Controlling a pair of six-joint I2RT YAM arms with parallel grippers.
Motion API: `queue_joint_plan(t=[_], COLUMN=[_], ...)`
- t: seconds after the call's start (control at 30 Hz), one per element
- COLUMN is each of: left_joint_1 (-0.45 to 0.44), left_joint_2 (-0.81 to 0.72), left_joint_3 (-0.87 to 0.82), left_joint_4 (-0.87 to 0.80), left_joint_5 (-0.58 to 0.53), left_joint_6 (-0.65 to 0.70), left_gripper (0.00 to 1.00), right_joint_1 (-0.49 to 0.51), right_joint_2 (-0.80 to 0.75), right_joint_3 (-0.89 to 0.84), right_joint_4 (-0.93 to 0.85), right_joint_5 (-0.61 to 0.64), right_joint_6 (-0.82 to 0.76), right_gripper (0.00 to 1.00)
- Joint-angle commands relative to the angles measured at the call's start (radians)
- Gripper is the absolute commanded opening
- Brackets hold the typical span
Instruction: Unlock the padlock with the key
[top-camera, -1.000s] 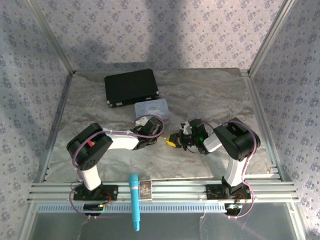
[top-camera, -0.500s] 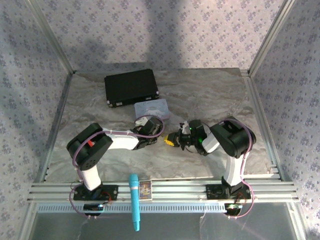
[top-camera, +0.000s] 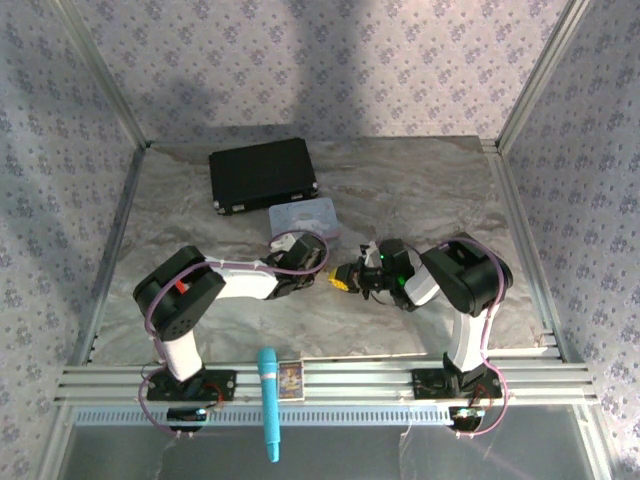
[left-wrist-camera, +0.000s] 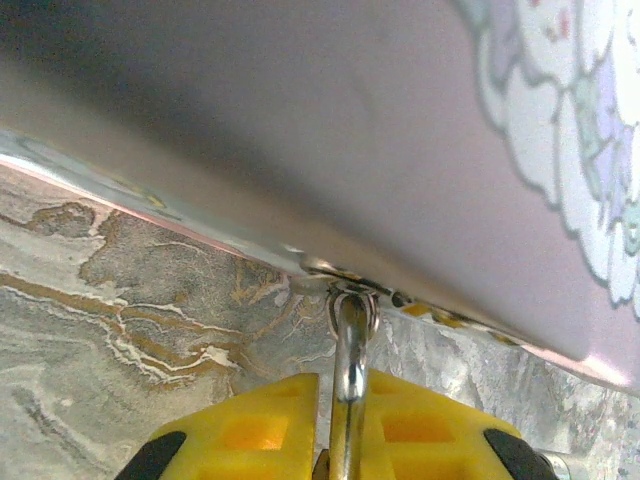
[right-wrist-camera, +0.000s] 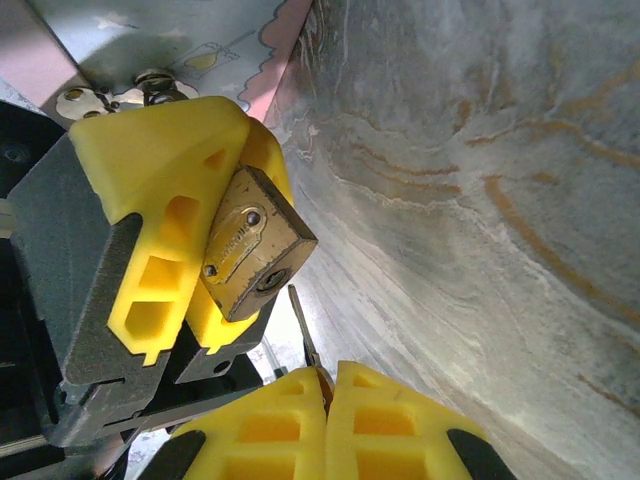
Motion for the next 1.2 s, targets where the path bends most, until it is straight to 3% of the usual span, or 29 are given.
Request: queue_joint_plan(t=[0.0, 0.83, 1.17], left_joint_1=[0.009, 0.0, -0.007], left_joint_2=[0.022, -0.01, -0.014], left_joint_3=[0.003, -0.008, -0.031], left_joint_4=[-0.088, -0.054, 0.076], left_joint_5=[-0.011, 0.025, 0.057], left_joint_6=[-0.058, -0.056, -0.048], left_gripper=[0.0, 0.0, 0.0], right_joint_1=[-0.004, -0.034, -0.023], right_joint_2=[-0.027, 0.02, 0.088], right_joint_3=[0.005, 0.043, 0.067], right_joint_4=[-0.016, 0.079, 0.125], right_joint_5=[0.008, 0.0, -0.006], right_joint_6=[-0.021, -0.001, 0.028], right_gripper=[0.0, 0.0, 0.0])
